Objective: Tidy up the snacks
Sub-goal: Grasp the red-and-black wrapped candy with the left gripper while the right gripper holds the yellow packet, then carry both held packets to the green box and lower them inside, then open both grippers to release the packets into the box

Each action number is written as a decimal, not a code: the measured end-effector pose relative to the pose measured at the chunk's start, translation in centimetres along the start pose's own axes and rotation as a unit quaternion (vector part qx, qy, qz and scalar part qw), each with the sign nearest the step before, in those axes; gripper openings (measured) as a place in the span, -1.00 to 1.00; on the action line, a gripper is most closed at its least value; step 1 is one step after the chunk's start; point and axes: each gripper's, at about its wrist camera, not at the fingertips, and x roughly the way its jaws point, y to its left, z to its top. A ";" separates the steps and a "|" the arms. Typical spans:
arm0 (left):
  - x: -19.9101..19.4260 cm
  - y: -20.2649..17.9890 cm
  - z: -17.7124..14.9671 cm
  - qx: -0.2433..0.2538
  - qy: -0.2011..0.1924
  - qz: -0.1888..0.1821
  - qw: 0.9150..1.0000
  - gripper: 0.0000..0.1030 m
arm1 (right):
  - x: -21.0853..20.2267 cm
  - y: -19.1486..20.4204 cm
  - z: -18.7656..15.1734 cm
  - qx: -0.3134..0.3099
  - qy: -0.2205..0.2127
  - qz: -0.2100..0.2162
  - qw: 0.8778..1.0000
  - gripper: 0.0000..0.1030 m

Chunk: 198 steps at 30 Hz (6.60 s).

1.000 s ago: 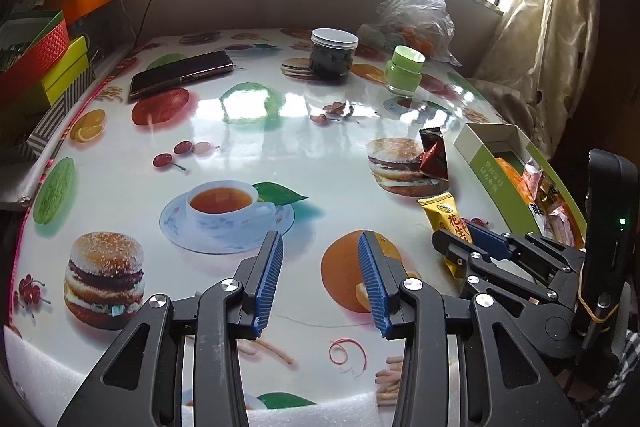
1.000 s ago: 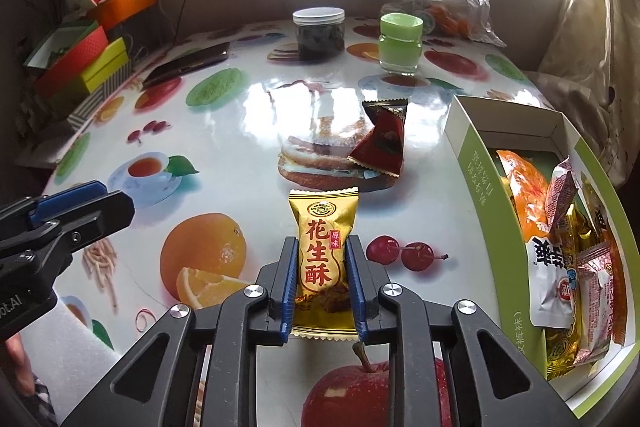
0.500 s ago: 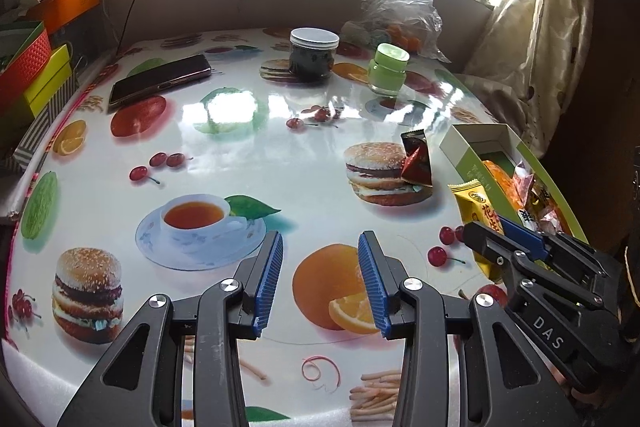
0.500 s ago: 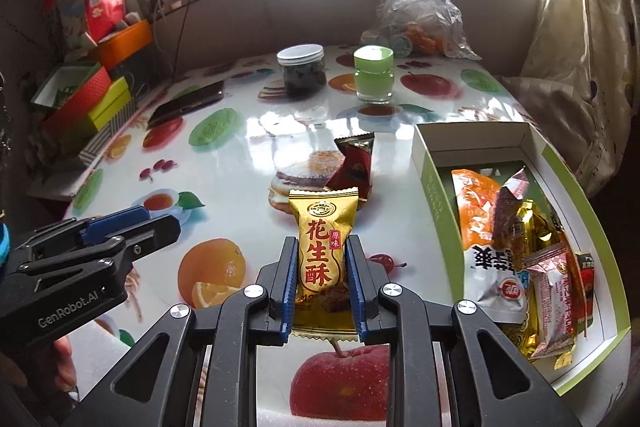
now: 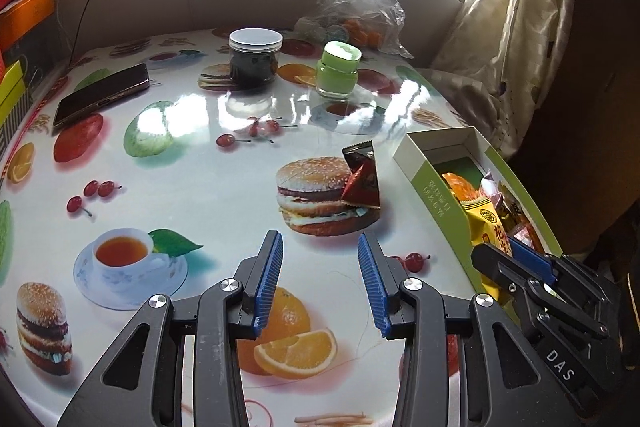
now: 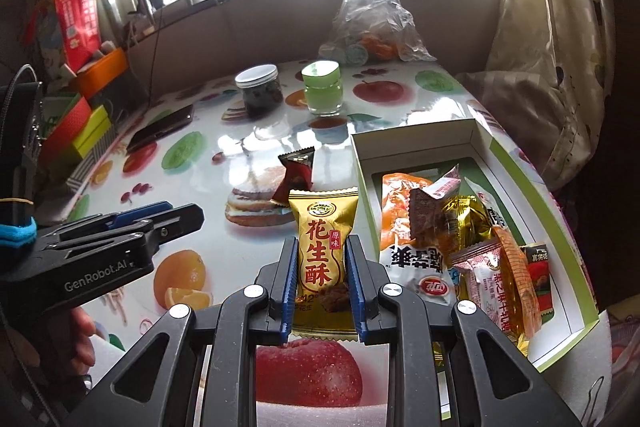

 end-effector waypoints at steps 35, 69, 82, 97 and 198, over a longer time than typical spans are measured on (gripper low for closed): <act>10.7 -4.0 4.5 0.034 0.048 -0.004 0.998 0.08 | -0.4 -5.1 0.4 0.042 -0.006 -0.021 0.999 -0.58; 10.4 -3.3 4.7 0.029 0.035 0.008 0.999 -0.53 | -0.2 -5.0 0.4 0.043 -0.006 -0.020 0.999 -0.58; 5.5 -3.8 4.4 0.031 0.000 -0.004 1.000 -0.53 | -1.9 -3.8 0.0 0.036 -0.018 -0.016 0.999 -0.58; 0.9 -5.9 2.8 0.052 -0.025 -0.025 0.998 -0.53 | -5.2 -3.5 -0.6 0.035 -0.040 -0.027 0.998 -0.58; 5.7 -14.8 2.6 0.103 0.016 -0.047 0.993 -0.02 | -3.3 -13.6 -1.6 0.088 -0.018 -0.094 0.992 -0.15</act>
